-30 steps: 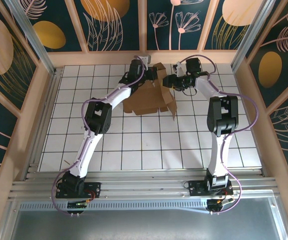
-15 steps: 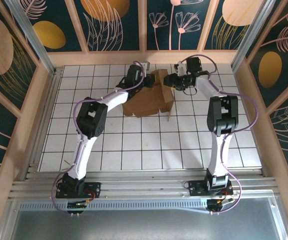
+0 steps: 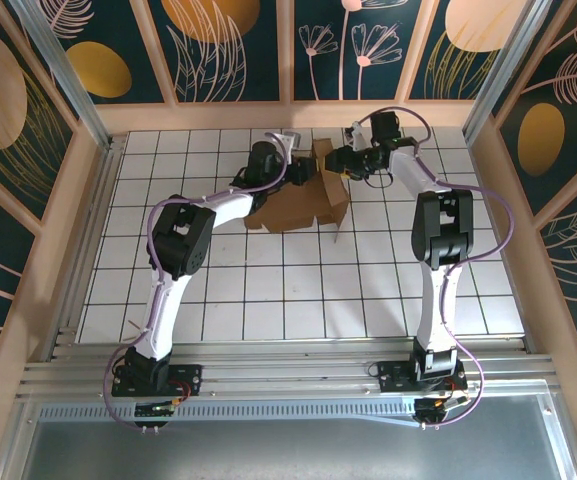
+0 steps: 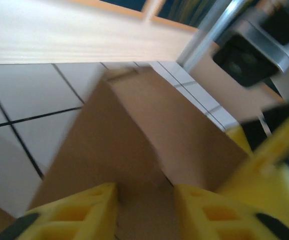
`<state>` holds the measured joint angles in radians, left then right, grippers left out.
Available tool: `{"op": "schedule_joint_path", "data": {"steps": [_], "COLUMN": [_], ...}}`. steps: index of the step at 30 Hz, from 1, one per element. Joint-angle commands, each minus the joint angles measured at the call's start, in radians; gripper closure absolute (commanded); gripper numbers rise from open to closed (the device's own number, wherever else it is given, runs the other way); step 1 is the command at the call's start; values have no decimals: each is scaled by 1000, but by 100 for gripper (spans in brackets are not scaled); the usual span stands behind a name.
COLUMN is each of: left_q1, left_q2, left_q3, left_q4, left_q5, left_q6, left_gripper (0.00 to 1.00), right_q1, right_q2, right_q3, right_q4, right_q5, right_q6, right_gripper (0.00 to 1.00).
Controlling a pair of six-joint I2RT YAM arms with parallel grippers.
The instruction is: Fold the paper box
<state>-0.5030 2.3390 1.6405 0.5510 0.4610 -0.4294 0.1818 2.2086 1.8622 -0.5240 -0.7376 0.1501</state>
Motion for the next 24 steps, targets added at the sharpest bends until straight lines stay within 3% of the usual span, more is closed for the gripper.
{"op": "schedule_joint_path", "data": {"steps": [1,6,12,15,18,21,24], "left_q1": [-46,-8,68,73,86,135,187], "left_q2": [-44,-18,-117,-231,-294,-257,-125], "left_q3": [-33,28,-106,-198,-214,-44,201], "left_q4": [87,-74,106,102,39,-153,-316], "left_q5": [236,245,319,235,65,-7,-46], "left_q6": [136,292,277,422,559,573,525], "left_gripper": [57,52,52,50,52,54,52], "right_q1": [25,25,24,22,19,14,9], "right_q2": [62,56,43,35,25,14,17], "right_q3": [6,14,34,51,67,70,75], "right_q4": [-34,-52,-77,-86,-91,-84,-80], "right_q5": [54,54,53,50,26,17,3], "right_q6": [-28,-39,-50,-42,-34,-30,-20], "right_gripper": [49,49,47,44,40,38,37]}}
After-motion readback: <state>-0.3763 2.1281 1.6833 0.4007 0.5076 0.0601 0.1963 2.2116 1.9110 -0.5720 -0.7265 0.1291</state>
